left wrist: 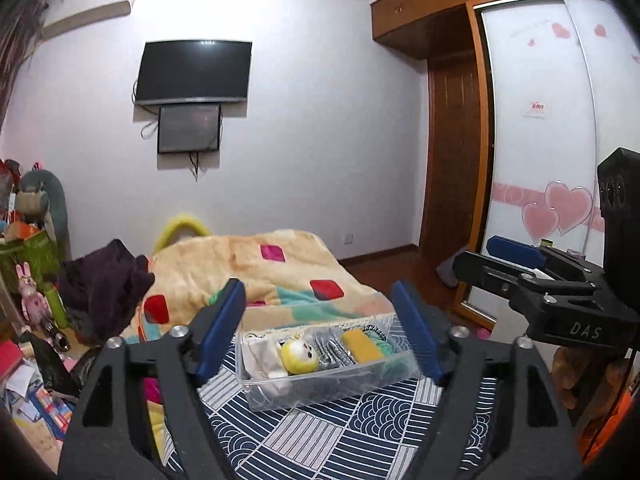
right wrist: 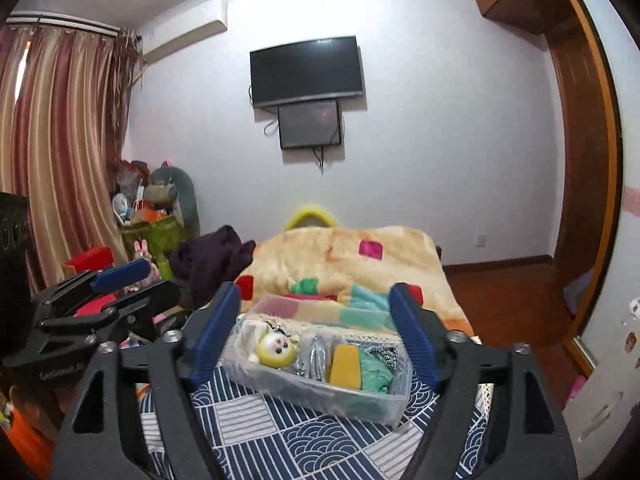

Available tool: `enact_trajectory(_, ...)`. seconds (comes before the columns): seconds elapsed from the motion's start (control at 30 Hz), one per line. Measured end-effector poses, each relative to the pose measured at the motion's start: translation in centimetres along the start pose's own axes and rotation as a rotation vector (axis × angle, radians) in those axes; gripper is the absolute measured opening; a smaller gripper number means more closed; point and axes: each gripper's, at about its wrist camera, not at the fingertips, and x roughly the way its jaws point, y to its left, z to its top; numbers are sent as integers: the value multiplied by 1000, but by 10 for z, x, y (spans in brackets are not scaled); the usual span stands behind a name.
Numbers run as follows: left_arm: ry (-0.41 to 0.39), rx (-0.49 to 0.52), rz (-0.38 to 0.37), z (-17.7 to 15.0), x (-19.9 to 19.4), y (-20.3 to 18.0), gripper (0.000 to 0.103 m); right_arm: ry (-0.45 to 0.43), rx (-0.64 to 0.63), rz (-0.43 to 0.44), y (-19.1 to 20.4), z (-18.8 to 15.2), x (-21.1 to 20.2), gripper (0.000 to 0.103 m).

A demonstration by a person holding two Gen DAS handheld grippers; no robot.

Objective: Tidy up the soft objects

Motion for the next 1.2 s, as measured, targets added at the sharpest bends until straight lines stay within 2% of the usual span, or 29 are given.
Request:
enact_trajectory(0.07,-11,-12,-2,1,-6,0,97,-16,-8,-11,4,1,-4,83)
enact_trajectory(0.13,-26,-26,0,3,-13,2,100,-26,-10,-23,7,1,-8,86)
enact_trajectory(0.2,-36,-29,10,5,-18,2,102,-39,-8,-23,8,3,-11,97)
enact_trajectory(0.27,-48,-33,18,5,-22,1,103,-60,-8,-33,11,3,-14,103)
enact_trajectory(0.6,-66,-45,27,6,-32,3,103,-98,-7,-41,16,3,-26,103)
enact_trajectory(1.2,-56,-39,25,6,-31,0,103,-97,6,-35,12,-3,-31,103)
